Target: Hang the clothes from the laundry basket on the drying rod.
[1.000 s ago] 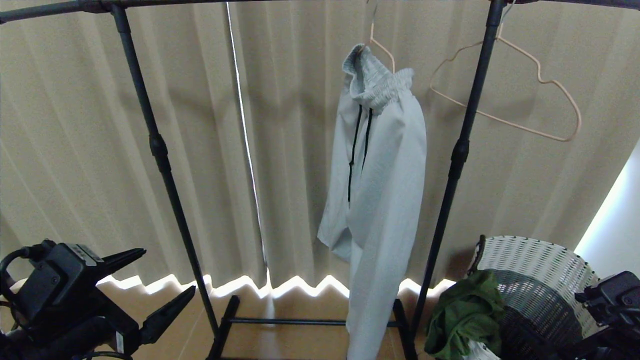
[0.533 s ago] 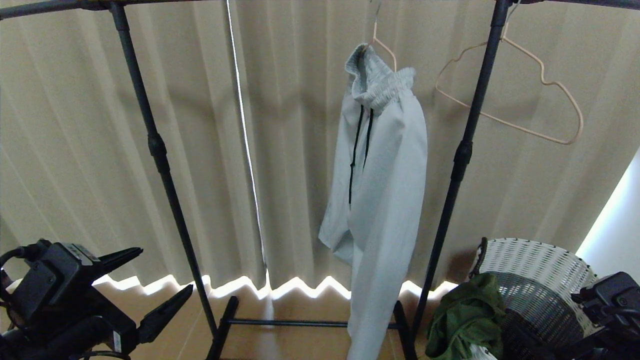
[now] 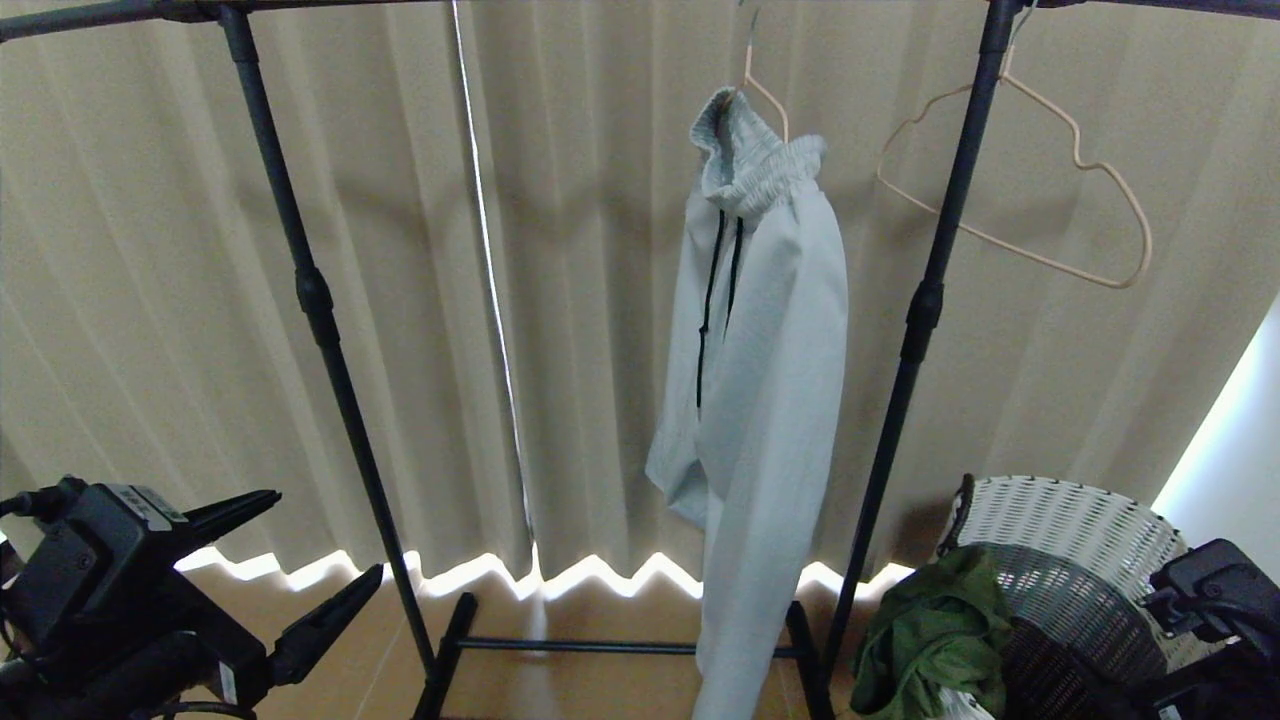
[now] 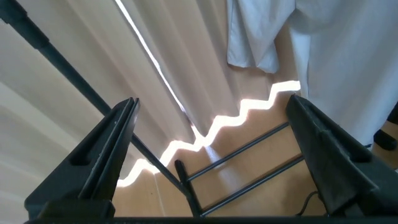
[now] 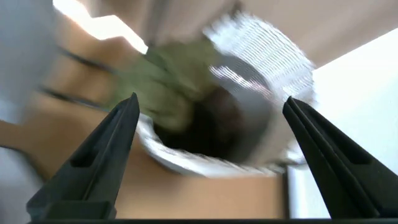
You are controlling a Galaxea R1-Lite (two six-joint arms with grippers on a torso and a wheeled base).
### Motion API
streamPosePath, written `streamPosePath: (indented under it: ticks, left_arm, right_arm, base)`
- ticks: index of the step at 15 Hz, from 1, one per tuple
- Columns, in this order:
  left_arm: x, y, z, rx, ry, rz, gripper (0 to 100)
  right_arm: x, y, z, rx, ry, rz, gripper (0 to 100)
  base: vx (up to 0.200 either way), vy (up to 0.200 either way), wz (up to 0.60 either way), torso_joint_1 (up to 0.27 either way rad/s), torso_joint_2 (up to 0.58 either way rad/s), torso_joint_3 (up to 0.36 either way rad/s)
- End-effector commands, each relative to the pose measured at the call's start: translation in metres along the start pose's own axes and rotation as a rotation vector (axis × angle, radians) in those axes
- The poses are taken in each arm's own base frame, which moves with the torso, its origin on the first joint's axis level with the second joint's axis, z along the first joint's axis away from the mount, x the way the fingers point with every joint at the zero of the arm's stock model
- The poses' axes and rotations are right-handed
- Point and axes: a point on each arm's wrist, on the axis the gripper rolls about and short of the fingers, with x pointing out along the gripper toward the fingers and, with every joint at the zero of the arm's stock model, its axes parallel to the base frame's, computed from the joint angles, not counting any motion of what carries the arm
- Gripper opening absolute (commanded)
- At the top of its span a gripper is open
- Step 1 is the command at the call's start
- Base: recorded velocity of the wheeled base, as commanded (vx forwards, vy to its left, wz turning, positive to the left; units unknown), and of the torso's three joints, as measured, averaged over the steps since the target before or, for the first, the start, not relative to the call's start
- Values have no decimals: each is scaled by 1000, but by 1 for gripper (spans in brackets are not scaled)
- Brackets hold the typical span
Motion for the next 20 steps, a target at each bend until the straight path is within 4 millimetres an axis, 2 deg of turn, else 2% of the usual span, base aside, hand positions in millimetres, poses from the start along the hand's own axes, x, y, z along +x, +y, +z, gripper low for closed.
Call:
streamPosePath:
  ticks: [1,3,5,10,12,16,20]
  left_arm:
    - [0,-1,0,3,-2,-5,100]
    - [-1,-1,0,3,-4,-4,100]
    - [-3,-3,2,3,-21,-17,100]
    - [-6,-3,4,7,-40,-17,100]
    - [-6,-3,4,7,-40,-17,100]
    - [-6,-3,4,7,-40,-17,100]
    - [-6,-3,4,7,-37,-18,100]
  right_arm:
    - [32,-11,2,-60,122,28,100]
    - [57,-12,11,-70,158,86,100]
    - [87,-5,14,-85,230,125,100]
    - [123,6,17,-109,284,156,100]
    - [148,13,11,-103,291,155,100]
    - [173,21,5,-101,261,129,100]
    - [178,13,6,-83,259,102,100]
  base:
    - [0,0,0,0,0,0]
    - [0,0,0,0,0,0]
    - [0,0,0,0,0,0]
    - [0,0,0,0,0,0]
    - [0,0,0,0,0,0]
    - [0,0,0,0,0,0]
    - [0,0,0,0,0,0]
